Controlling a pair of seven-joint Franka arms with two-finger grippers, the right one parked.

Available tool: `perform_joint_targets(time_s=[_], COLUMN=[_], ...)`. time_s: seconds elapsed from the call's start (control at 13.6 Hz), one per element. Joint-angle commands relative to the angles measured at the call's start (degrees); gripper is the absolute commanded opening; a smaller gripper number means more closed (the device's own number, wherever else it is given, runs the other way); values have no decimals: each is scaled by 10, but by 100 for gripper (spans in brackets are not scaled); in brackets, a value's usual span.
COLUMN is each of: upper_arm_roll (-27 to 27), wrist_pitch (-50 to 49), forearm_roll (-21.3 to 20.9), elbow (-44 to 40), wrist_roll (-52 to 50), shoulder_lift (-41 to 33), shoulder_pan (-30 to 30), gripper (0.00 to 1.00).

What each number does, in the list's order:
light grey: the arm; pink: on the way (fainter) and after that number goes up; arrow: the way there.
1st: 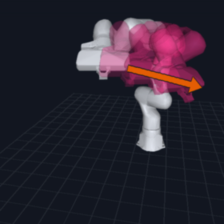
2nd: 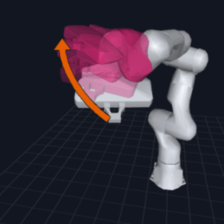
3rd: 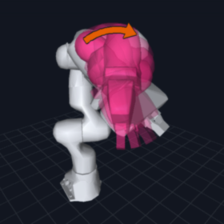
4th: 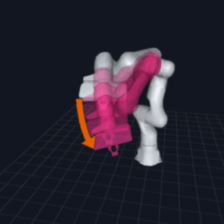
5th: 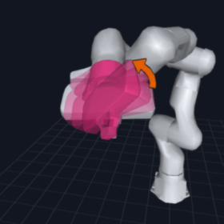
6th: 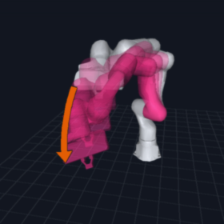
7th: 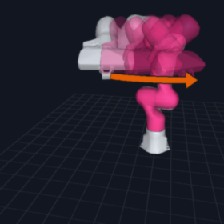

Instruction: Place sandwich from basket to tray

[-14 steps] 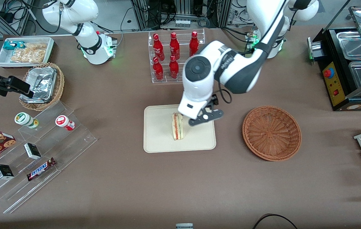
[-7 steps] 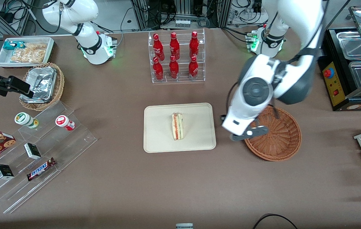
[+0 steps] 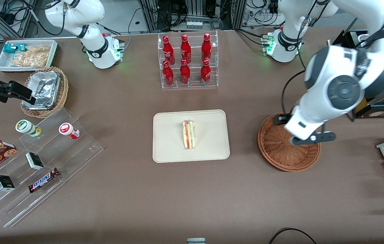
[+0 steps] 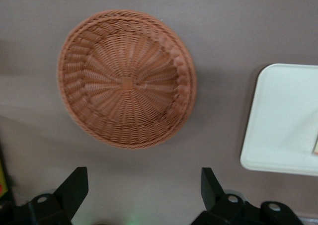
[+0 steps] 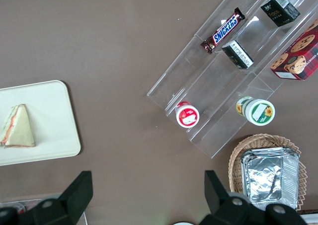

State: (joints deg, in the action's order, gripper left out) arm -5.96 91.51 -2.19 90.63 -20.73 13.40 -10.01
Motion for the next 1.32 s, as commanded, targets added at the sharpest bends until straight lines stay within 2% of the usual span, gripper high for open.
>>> perform_joint_targets(time_s=[0.0, 0.44, 0.74, 1.25], upper_arm_roll=[-22, -18, 22, 32], wrist_pitch=[-19, -83, -84, -67], forearm_roll=[5, 17, 17, 11], elbow=[53, 60, 50, 44], wrist_roll=[74, 206, 227, 227], shoulder_lift=[-75, -143, -163, -169], shoulder_pan=[53, 106, 105, 105], gripper=[100, 100, 100, 100])
